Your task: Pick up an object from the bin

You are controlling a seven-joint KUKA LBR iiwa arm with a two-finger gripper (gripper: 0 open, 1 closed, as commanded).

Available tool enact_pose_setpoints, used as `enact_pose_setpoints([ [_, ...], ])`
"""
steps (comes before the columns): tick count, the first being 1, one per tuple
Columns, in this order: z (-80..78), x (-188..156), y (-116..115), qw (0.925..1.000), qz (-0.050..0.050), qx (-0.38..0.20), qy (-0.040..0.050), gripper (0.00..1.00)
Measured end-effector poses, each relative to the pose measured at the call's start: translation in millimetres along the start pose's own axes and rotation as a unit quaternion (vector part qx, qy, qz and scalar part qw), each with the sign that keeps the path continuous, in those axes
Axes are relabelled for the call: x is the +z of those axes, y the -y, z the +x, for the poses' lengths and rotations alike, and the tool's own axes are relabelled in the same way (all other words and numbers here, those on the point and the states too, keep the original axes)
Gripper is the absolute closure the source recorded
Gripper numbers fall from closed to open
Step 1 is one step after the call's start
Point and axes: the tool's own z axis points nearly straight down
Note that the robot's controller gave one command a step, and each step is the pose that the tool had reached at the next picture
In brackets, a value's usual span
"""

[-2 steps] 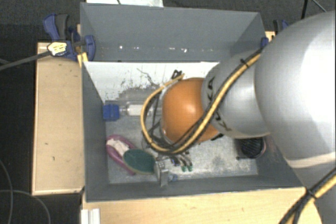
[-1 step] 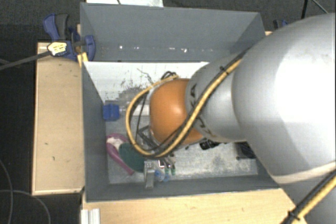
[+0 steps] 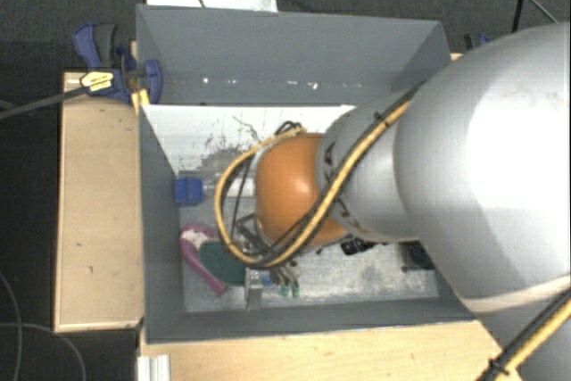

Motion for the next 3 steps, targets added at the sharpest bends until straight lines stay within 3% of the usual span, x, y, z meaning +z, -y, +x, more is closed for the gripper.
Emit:
enact_pose_setpoints([
  [1,-19.7,-7,3,0.9995,-0.001,0.031,-0.0019,1.00],
  [2,-31.5,-53,2,0.9993,-0.005,0.038,0.0028,1.00],
  [3,-31.5,-82,-3,0.9988,-0.005,0.049,0.0022,1.00],
])
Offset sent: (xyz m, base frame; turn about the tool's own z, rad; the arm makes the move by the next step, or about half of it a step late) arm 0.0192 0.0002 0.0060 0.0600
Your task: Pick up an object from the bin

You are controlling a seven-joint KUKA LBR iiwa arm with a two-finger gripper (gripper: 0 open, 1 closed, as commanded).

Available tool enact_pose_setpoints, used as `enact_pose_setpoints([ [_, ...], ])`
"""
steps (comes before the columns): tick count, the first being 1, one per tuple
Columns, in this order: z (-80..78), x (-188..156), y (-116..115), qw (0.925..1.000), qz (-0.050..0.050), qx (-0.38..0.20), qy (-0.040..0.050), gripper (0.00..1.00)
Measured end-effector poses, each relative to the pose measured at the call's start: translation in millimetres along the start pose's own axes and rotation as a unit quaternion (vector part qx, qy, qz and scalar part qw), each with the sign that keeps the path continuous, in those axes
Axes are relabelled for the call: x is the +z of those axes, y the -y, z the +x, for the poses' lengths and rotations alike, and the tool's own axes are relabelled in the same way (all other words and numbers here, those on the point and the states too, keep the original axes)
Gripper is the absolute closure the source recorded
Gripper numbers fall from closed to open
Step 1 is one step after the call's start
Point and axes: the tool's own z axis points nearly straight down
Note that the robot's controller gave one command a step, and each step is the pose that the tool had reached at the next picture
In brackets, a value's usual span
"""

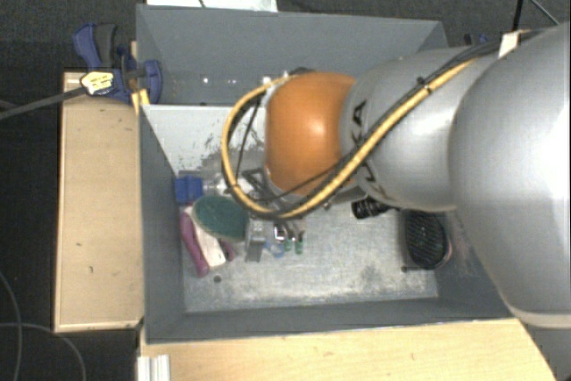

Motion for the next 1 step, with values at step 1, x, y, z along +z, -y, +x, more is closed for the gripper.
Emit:
enact_pose_setpoints([
  [1,-12.9,-46.2,9.1,0.9833,0.000,-0.182,0.0003,1.00],
])
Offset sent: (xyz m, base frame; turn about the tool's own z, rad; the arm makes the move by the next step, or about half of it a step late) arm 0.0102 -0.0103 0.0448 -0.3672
